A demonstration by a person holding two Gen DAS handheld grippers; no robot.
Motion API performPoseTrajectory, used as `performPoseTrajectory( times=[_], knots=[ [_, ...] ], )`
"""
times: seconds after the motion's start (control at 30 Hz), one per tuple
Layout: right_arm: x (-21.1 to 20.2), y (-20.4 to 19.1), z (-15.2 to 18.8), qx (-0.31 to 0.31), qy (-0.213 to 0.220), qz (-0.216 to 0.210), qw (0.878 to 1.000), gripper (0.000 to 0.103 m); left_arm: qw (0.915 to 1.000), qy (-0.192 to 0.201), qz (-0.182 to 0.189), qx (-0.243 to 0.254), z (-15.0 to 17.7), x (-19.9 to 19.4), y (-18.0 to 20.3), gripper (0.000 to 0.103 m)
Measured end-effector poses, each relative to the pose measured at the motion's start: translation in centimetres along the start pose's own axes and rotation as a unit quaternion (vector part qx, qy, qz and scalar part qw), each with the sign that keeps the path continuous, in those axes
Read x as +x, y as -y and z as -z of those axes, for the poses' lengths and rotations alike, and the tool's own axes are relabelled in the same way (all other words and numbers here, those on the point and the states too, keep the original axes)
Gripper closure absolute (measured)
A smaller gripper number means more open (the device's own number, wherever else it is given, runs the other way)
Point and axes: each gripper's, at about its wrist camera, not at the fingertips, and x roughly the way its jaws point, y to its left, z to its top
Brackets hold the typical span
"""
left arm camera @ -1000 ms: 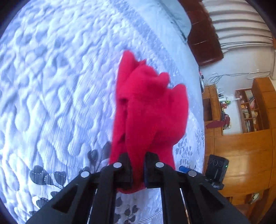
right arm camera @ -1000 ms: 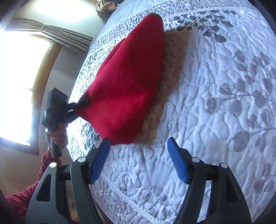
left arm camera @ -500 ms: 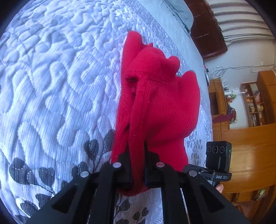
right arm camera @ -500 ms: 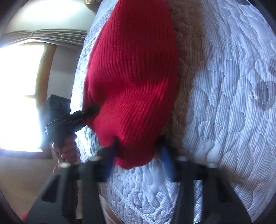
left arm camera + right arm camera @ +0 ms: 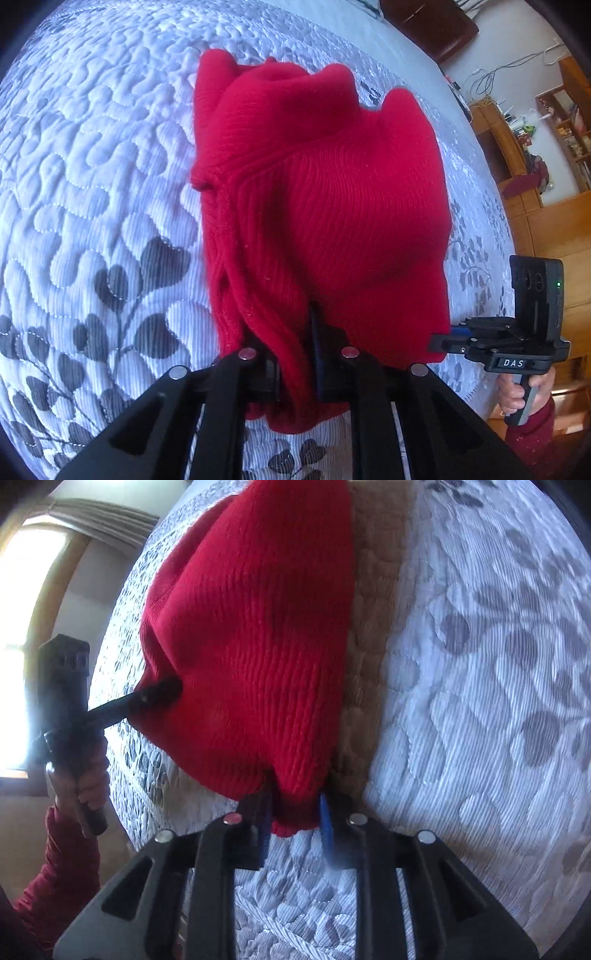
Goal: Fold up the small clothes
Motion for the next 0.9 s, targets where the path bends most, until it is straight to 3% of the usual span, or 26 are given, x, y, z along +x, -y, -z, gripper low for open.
performPoseTrajectory(
  times=[0.07,0.13,0.17,0.33,0.5,0.63,0.77,0.87,0.9],
  knots=[
    [-1.1,-0.8,-0.2,-0.019,0.011,0.015,1.0,0.056,0.9998,-0.005,-0.014,0.013,-0.5,-1.2,0.6,0.077],
    [-3.0,-0.5,0.1,-0.031,0.031,0.031,0.999,0.045,0.9985,0.01,-0.04,0.037,-1.0,-3.1,0.9,0.06],
    [-3.9,-0.1,0.2,-0.03,0.039,0.029,0.998,0.044,0.9971,0.027,-0.05,0.051,-1.3,-4.4,1.2,0.052],
    [-7.7,1.9,-1.2,-0.016,0.088,0.019,0.996,0.044,0.9883,0.087,-0.102,0.073,-6.6,-7.5,1.6,0.051],
    [-8.4,2.2,-2.2,-0.004,0.098,0.002,0.995,0.044,0.9846,0.066,-0.14,0.081,-13.9,-3.7,1.5,0.053],
    [-7.3,1.7,-2.6,-0.008,0.091,0.007,0.996,0.044,0.9805,0.03,-0.165,0.102,-15.0,-0.1,1.3,0.059],
    [-6.8,2.0,-3.6,-0.006,0.088,0.009,0.996,0.043,0.9815,0.031,-0.163,0.095,-15.0,1.1,0.7,0.059],
    [-6.2,2.3,-4.2,-0.004,0.084,0.011,0.996,0.043,0.9866,0.033,-0.137,0.082,-15.5,1.3,0.4,0.076],
    [-5.9,2.4,-4.5,-0.002,0.082,0.007,0.997,0.043,0.9879,0.033,-0.127,0.084,-15.6,1.4,0.4,0.086]
  ],
)
